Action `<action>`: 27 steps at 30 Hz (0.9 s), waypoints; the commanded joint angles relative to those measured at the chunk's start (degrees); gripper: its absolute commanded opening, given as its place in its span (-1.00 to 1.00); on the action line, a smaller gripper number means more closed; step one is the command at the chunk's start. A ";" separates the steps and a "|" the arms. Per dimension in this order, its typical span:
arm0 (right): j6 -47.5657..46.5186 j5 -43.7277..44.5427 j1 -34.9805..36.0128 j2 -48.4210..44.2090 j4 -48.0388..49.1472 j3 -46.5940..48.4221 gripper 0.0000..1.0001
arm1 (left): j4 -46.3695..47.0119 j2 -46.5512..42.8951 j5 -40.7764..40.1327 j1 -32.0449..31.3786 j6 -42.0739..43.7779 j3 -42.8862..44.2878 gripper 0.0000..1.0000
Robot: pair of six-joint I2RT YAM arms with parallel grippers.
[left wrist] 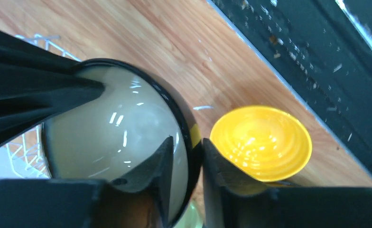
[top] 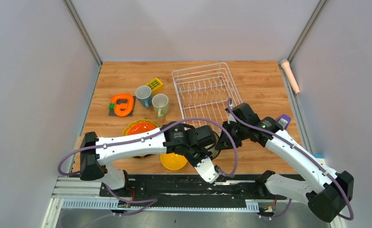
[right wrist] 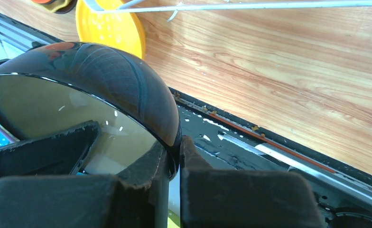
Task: Unload the mixed dishes from the dish rack
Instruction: Pick up the bowl from the dish rack, then place the bowl at the center of the board.
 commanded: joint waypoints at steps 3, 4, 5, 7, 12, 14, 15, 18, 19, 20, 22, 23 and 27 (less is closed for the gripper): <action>1.28 1.67 1.98 -4.11 3.56 1.48 -1.00 | 9.70 -3.72 -3.07 -0.14 -2.33 1.85 0.87; 1.54 2.52 1.94 -5.05 3.49 1.29 -1.00 | 10.41 -4.73 -2.79 -0.14 -2.51 1.71 0.93; 1.88 3.29 1.90 -5.88 3.45 1.04 -1.00 | 10.97 -5.45 -2.53 -0.14 -2.82 1.25 0.98; 2.24 4.09 1.95 -7.47 3.48 0.11 -1.00 | 13.44 -7.96 -1.53 -0.14 -3.65 0.07 0.99; 3.70 5.94 1.90 -11.17 3.31 -2.24 -1.00 | 24.34 -17.89 1.89 -0.14 -8.01 -6.03 1.00; 4.56 6.68 1.89 -12.59 3.32 -3.28 -1.00 | 32.36 -22.30 1.24 -0.14 -14.58 -8.66 1.00; 5.00 6.97 1.90 -13.30 3.35 -3.72 -1.00 | 37.30 -24.87 0.96 -0.14 -17.60 -9.39 1.00; 4.95 5.24 1.90 -14.67 3.34 -5.66 -1.00 | 48.45 -29.62 0.76 -0.14 -32.78 -13.96 1.00; 4.48 4.18 1.90 -14.97 3.31 -6.58 -1.00 | 50.73 -31.95 -0.13 -0.14 -39.11 -15.34 1.00; 3.80 3.01 1.89 -15.03 3.33 -7.55 -1.00 | 54.77 -33.98 -2.43 -0.14 -42.13 -17.91 1.00; 2.98 2.39 1.89 -14.95 3.36 -9.67 -1.00 | 58.67 -36.20 -9.50 -0.14 -50.82 -21.82 1.00; 2.70 1.87 1.90 -14.83 3.51 -10.59 -1.00 | 59.44 -36.69 -13.14 -0.14 -57.33 -22.89 1.00; 3.42 2.51 2.21 -14.34 5.21 -12.75 -0.96 | 48.09 -36.90 -44.04 -0.14 -83.12 -21.51 1.00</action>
